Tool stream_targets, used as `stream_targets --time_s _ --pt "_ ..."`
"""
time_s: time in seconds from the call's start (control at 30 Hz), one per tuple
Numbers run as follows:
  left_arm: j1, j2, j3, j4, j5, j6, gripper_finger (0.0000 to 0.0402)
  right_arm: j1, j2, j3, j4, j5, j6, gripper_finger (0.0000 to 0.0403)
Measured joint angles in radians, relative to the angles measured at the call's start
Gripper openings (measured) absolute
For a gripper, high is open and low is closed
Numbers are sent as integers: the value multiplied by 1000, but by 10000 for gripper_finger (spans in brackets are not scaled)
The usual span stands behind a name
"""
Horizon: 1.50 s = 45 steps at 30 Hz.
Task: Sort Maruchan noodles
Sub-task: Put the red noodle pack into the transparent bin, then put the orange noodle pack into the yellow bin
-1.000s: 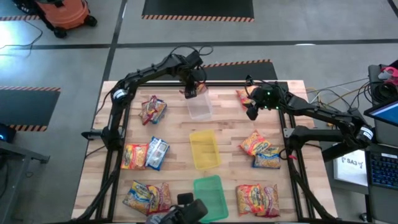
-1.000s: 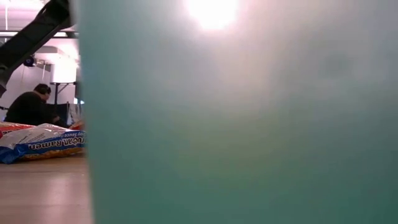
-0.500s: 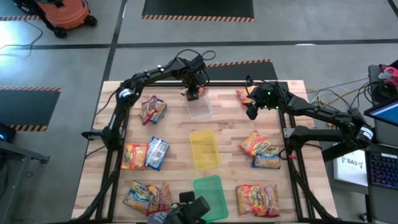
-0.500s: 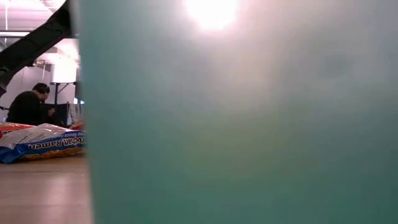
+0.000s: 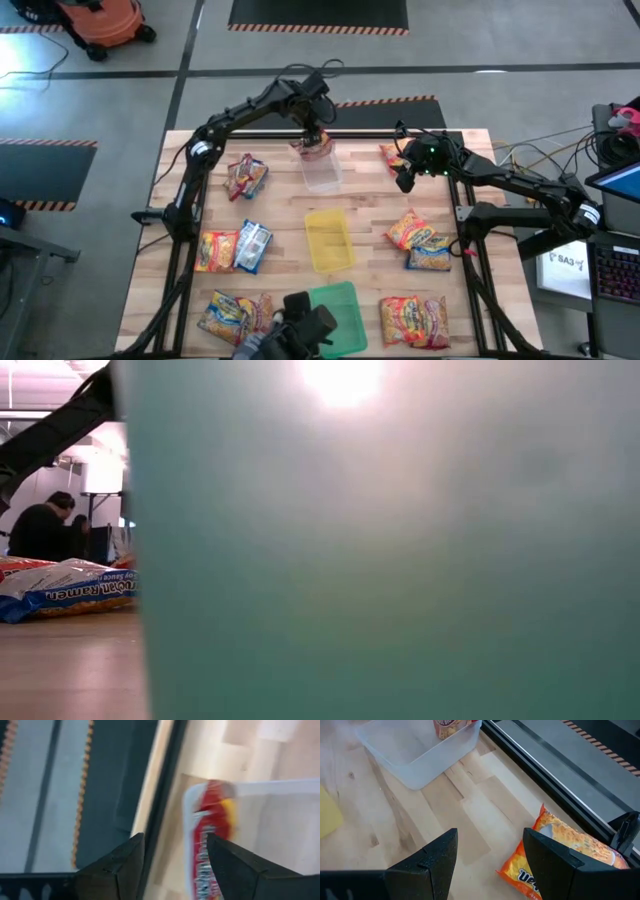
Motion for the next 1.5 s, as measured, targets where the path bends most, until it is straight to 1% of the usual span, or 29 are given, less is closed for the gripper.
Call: stream_targets --time_s 0.1,0.17,0.23,0.3,0.33,0.4,0.47,0.5,0.57,0.6,0.7,0.83,0.9,1.0,1.1,1.17,1.27,1.33,1.43,1.5 --pt "5 0 13 -6 -38 -6 199 0 0 0 0 0 0 215" --pt "5 0 34 -30 -38 -15 199 0 0 0 0 0 0 215" --pt "1 0 62 -50 -12 -21 199 0 0 0 0 0 1 215" --pt "-8 0 94 -59 52 -29 199 0 0 0 0 9 20 215" --pt "-13 0 110 -63 96 -32 199 0 0 0 0 31 50 215" --pt "-23 -1 138 -63 193 -39 199 0 0 0 -5 127 149 215" --pt "-32 -2 154 -56 284 -52 199 -6 0 0 -49 229 244 215" --pt "-37 -3 156 -50 327 -59 199 -14 1 0 -81 250 271 215" --pt "-51 -3 155 -44 402 -65 199 -29 12 0 -129 244 297 215" --pt "-60 -3 153 -40 432 -66 199 -34 23 0 -142 224 304 215" --pt "-102 -3 143 -24 469 -66 199 -40 62 -2 -152 200 326 215" --pt "-173 -3 131 -30 472 -44 199 -40 106 -2 -163 200 342 215" --pt "-199 -5 129 -58 472 -28 199 -40 120 -1 -169 198 343 215" --pt "-216 -13 129 -96 472 -32 199 -40 133 -1 -168 199 342 215" --pt "-217 -21 129 -109 463 -71 199 -48 140 0 -164 199 341 215" --pt "-218 -22 129 -124 407 -103 199 -68 148 -3 -158 200 344 215" --pt "-225 -32 129 -141 305 -135 199 -104 166 -18 -156 200 389 215" --pt "-231 -48 129 -164 271 -145 199 -123 179 -37 -147 198 423 215" --pt "-244 -83 128 -200 225 -164 199 -146 197 -77 -94 126 459 215" --pt "-256 -110 128 -222 172 -178 199 -152 202 -100 -46 70 487 215"
